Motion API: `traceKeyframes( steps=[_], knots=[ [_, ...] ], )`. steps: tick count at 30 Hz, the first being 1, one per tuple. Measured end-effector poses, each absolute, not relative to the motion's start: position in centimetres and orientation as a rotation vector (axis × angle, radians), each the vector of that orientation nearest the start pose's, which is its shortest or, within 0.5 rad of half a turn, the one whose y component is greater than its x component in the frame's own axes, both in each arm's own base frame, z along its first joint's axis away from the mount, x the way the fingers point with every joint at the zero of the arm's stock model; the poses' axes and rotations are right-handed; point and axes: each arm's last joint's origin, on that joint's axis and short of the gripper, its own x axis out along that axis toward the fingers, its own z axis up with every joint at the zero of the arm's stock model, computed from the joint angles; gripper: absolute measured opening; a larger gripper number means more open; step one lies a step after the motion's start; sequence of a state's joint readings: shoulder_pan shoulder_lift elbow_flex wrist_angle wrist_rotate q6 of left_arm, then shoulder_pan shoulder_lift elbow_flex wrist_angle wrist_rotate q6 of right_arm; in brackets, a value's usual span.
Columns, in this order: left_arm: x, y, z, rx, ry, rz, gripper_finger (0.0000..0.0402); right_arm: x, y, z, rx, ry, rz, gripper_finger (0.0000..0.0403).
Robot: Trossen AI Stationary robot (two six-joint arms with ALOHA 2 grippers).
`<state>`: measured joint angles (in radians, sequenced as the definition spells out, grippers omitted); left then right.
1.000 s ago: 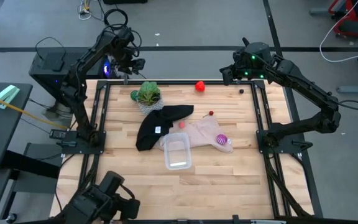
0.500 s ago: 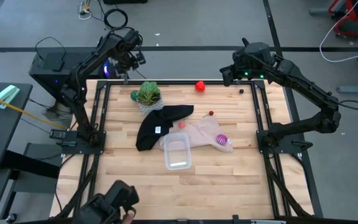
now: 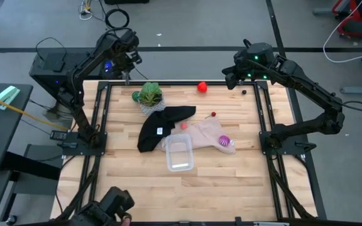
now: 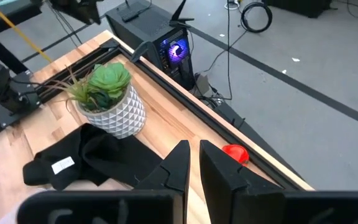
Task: Pick and placing Produce into tupperware
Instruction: Put the watermelon into the transparent container
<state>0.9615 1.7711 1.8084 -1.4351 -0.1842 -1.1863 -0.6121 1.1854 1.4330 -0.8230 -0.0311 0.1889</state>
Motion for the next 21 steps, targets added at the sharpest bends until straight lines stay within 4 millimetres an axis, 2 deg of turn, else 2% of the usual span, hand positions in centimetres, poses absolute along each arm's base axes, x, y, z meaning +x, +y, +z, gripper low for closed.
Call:
traceKeyframes(
  steps=[3,5,12,18,21],
  knots=[
    [19.0,27.6,33.6,-1.450,0.598,1.721,0.0125,18.5,-12.8,41.4,0.359,0.502,-0.597,0.0042],
    [19.4,27.6,32.9,-1.467,0.563,1.733,0.0116,18.5,-12.8,41.4,0.363,0.502,-0.582,0.0042],
    [18.8,26.4,26.7,-1.571,0.752,1.841,0.0085,18.5,-12.7,41.4,0.361,0.503,-0.565,0.0042],
    [18.7,27.0,24.8,-1.640,0.544,1.716,0.0054,18.5,-12.7,41.4,0.394,0.493,-0.574,0.0042],
    [18.3,27.1,24.0,-1.662,0.484,1.720,0.0042,18.5,-12.7,41.4,0.432,0.483,-0.577,0.0042]
  ],
)
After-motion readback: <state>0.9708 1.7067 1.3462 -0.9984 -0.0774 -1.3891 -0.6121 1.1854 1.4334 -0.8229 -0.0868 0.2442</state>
